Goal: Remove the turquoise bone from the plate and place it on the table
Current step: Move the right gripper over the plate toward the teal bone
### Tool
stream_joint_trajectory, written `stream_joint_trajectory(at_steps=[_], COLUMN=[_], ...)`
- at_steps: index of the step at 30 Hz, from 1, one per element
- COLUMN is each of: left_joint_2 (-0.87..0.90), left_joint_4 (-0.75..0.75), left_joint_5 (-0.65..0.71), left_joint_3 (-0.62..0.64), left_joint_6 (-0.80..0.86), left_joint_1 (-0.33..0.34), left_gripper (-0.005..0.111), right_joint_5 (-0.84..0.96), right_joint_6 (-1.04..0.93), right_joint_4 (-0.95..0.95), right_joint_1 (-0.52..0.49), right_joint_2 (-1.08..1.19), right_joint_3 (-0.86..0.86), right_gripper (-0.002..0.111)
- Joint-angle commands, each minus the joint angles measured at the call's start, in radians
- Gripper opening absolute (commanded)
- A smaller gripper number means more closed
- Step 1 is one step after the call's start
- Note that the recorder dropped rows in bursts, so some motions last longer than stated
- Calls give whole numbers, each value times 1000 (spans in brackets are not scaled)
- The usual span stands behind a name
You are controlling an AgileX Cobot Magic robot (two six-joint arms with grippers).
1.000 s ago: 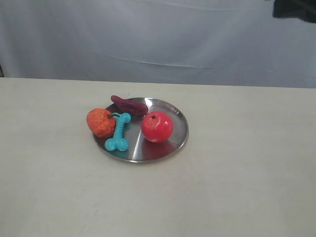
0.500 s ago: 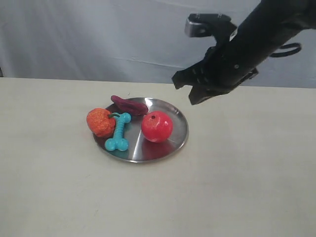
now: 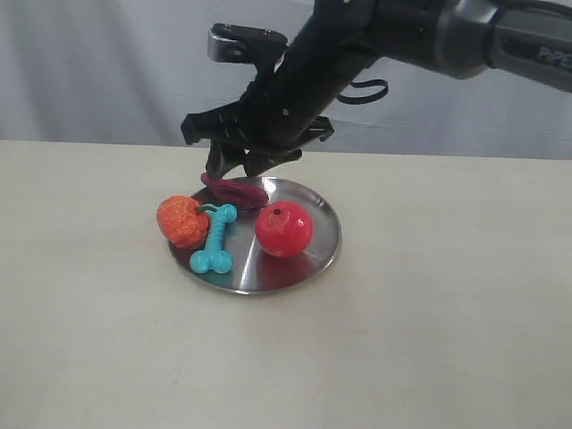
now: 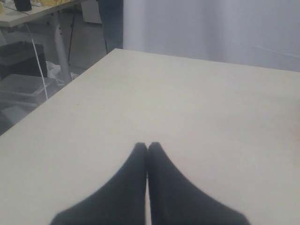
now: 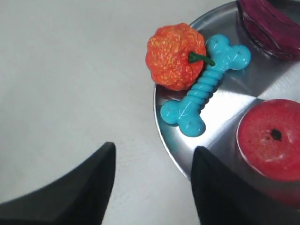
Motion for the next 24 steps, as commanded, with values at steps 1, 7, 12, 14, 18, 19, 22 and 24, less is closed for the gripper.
stream_joint_trajectory(at_steps=[1,7,12,14,18,19,22,24], left_joint_2=[-1,-1,-1,-1,-1,-1,-1,-1], left_joint_4=[-1,-1,-1,-1,-1,-1,-1,-1], left_joint_5=[-5,-5,-5,-5,-5,-5,-5,-5], left_joint_3=[3,3,3,3,3,3,3,3], left_joint_6=[-4,-4,-4,-4,-4,-4,-4,-4], left_joint_1=[2,2,2,2,2,2,2,2], left_gripper=[0,0,0,0,0,0,0,0], right_joint_5=[90,113,86,114,156,154,152,154], right_joint_6=[92,133,163,185,180,176,172,170], right_joint_4=[-36,-45,-52,-98,-151,-151,-151,-151], right_joint_1=[-1,0,0,0,0,0,0,0], right_joint_2=[89,260,420,475,524,526,535,542], right_joint_3=[-137,-308,-481,-533,-580,-580,-580,-580], right_gripper=[50,50,50,48,40,40,40,40])
